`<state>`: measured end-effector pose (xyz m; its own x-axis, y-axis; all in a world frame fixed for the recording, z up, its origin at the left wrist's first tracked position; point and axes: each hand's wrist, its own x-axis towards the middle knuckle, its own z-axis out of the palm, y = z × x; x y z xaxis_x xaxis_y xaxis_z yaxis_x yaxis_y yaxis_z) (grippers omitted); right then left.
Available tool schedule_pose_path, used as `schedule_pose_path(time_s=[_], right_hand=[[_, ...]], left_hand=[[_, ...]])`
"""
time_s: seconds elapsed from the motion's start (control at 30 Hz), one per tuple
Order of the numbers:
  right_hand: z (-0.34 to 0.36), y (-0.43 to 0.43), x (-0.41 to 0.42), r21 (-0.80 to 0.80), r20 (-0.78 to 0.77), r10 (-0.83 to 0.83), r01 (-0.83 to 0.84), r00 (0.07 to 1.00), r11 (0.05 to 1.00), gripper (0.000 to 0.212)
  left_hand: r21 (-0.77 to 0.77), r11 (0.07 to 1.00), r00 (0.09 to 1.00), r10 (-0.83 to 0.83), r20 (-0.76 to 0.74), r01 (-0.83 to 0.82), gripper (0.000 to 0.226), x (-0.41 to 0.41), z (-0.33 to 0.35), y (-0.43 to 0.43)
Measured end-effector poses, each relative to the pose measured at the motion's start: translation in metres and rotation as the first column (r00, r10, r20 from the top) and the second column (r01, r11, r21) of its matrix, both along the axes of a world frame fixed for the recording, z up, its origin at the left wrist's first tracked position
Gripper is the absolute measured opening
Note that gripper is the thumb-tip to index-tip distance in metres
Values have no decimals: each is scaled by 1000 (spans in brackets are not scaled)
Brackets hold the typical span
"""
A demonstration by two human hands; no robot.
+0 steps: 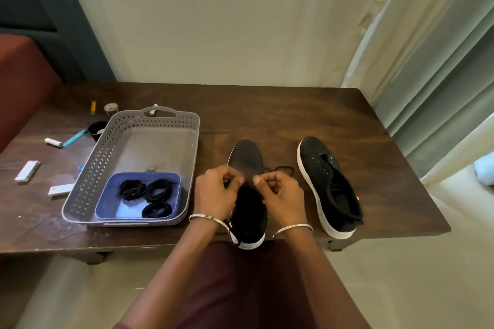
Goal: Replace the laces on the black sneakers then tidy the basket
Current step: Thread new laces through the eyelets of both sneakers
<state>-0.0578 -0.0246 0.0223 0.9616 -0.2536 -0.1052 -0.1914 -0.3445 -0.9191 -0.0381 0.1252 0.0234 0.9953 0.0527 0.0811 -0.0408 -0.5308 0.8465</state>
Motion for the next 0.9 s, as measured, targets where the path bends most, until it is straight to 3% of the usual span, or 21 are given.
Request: schedule_pose_path(time_s=[0.07,0.13,0.2,0.27,0.47,0.9], right_hand=[[-9,1,10,-247,-16,70,-71,997,966,32],[-15,4,19,-457,-89,189,-209,978,864,51],[-20,9,25,-554,-143,219,-262,965,790,51],[-25,12,29,-592,-116,178,-212,977,777,40],[-35,6,29,-487,2,61,-52,998,872,21],[-38,-5,36,-245,-76,-6,-13,997,969,19]], left_hand=[[42,995,996,88,-14,-88,9,13,-3,-2],[60,993,994,104,-29,-102,7,24,-6,-5],[72,994,995,83,-46,-79,6,32,-9,-10],[93,994,995,64,-70,-57,4,36,-13,-16],[141,989,986,72,-148,-51,4,44,-22,-24],[201,979,983,4,-186,34,7,52,-22,-34]])
